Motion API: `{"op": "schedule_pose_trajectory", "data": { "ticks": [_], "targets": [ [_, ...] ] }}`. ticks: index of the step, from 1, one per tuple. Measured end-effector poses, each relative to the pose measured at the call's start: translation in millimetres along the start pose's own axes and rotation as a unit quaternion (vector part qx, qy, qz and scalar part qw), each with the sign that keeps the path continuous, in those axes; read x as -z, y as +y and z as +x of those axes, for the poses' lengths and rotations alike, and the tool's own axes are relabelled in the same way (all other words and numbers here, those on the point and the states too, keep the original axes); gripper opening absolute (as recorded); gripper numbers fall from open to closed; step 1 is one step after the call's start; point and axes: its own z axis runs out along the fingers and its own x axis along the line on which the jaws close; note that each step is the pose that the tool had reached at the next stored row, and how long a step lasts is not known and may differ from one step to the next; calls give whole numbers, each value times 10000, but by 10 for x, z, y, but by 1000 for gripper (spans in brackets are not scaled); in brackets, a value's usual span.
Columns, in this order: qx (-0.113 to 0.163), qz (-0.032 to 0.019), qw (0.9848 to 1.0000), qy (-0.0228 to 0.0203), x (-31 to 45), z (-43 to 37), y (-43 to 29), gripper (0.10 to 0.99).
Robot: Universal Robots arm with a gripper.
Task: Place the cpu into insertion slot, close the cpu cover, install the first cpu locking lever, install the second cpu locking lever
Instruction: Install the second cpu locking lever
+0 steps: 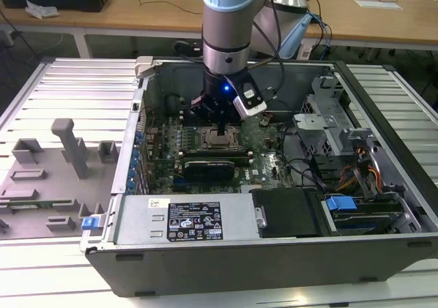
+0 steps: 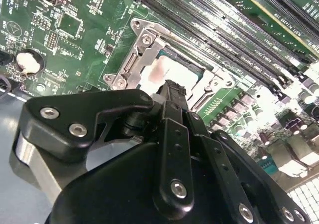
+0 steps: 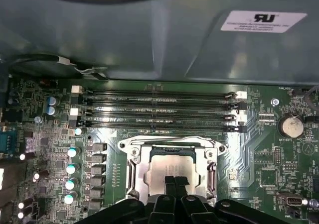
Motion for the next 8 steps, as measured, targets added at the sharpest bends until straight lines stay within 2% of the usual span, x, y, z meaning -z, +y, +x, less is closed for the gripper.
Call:
{"op": "schedule_pose_trajectory", "data": {
  "ticks": [3, 8],
  "targets": [
    [-7, 61, 10000, -1, 9, 3, 0, 106],
    [-11, 67, 10000, -7, 50, 1, 5, 106]
  ]
}}
